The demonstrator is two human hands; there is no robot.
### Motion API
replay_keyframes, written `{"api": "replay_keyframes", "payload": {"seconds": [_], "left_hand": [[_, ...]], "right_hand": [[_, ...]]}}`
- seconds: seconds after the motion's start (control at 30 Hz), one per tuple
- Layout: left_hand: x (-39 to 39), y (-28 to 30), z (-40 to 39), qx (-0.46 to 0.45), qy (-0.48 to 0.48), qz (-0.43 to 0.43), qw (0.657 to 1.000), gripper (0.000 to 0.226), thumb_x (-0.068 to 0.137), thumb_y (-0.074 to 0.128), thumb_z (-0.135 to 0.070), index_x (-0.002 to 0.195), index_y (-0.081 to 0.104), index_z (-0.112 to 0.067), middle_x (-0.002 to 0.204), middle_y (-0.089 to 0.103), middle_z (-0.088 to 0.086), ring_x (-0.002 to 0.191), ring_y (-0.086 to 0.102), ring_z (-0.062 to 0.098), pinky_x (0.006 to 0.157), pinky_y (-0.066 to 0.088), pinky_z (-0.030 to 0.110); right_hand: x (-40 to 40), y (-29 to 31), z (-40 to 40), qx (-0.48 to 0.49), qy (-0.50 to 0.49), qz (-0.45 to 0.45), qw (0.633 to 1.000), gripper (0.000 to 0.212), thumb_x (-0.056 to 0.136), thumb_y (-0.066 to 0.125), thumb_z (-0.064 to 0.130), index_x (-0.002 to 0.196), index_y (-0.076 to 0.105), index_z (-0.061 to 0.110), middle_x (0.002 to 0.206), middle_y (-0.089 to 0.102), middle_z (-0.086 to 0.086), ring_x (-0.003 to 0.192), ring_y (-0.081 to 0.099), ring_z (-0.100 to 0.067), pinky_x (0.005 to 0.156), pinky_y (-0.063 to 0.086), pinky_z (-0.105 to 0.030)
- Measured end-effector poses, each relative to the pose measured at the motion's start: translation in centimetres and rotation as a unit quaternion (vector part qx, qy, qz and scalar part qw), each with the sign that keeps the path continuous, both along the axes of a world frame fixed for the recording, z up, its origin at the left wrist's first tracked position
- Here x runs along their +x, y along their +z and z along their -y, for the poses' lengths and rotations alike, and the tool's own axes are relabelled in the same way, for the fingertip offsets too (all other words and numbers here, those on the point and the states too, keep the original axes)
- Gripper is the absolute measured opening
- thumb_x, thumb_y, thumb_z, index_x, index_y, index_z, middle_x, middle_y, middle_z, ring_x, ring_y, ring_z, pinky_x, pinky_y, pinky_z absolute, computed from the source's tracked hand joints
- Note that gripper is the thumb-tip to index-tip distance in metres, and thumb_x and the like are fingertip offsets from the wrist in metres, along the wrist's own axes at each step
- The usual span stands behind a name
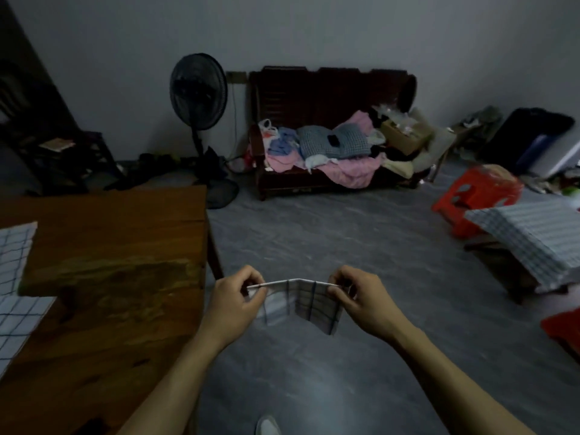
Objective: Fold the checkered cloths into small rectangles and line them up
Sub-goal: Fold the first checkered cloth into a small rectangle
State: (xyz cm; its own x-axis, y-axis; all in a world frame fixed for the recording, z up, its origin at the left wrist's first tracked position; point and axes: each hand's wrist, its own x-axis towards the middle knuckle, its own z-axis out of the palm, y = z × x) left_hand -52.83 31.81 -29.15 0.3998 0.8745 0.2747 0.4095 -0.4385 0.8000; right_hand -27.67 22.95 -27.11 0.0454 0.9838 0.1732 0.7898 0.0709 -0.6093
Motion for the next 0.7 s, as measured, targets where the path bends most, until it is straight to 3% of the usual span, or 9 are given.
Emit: {"api": "replay_keyframes", "payload": {"seconds": [0.2, 0.4, 0.7], "left_hand": [[-1.2, 0.7, -8.0, -0.027, 0.048, 0.038, 0.998, 0.017, 0.083, 0.074, -0.016, 0.078, 0.060, -0.025, 0.073, 0.062, -0.003, 0.065, 0.061, 0.016, 0.058, 0.052, 0.042], [-2.7, 0.8, -13.5, -0.089, 0.128, 0.086, 0.984, 0.012, 0.084, 0.074, -0.014, 0.083, 0.063, -0.020, 0.081, 0.066, -0.003, 0.078, 0.064, 0.009, 0.067, 0.058, 0.035], [-1.5, -0.6, -23.6, -0.164, 0.240, 0.147, 0.945, 0.007, 0.087, 0.071, -0.012, 0.090, 0.065, -0.013, 0.087, 0.071, 0.002, 0.082, 0.069, 0.012, 0.067, 0.058, 0.028]], "right_hand": [[-0.2, 1.1, -10.2, -0.004, 0.027, -0.020, 0.999, 0.013, 0.093, 0.063, 0.021, 0.080, 0.059, 0.024, 0.072, 0.060, 0.010, 0.067, 0.057, -0.008, 0.059, 0.042, -0.016], [-1.7, -0.2, -18.1, -0.031, 0.079, -0.071, 0.994, 0.014, 0.093, 0.064, 0.026, 0.079, 0.065, 0.025, 0.071, 0.064, 0.007, 0.062, 0.057, -0.007, 0.058, 0.046, -0.024], [-0.9, -1.9, -32.9, -0.047, 0.158, -0.141, 0.976, 0.017, 0.092, 0.065, 0.019, 0.076, 0.066, 0.024, 0.070, 0.065, 0.009, 0.064, 0.060, -0.008, 0.058, 0.044, -0.016]]}}
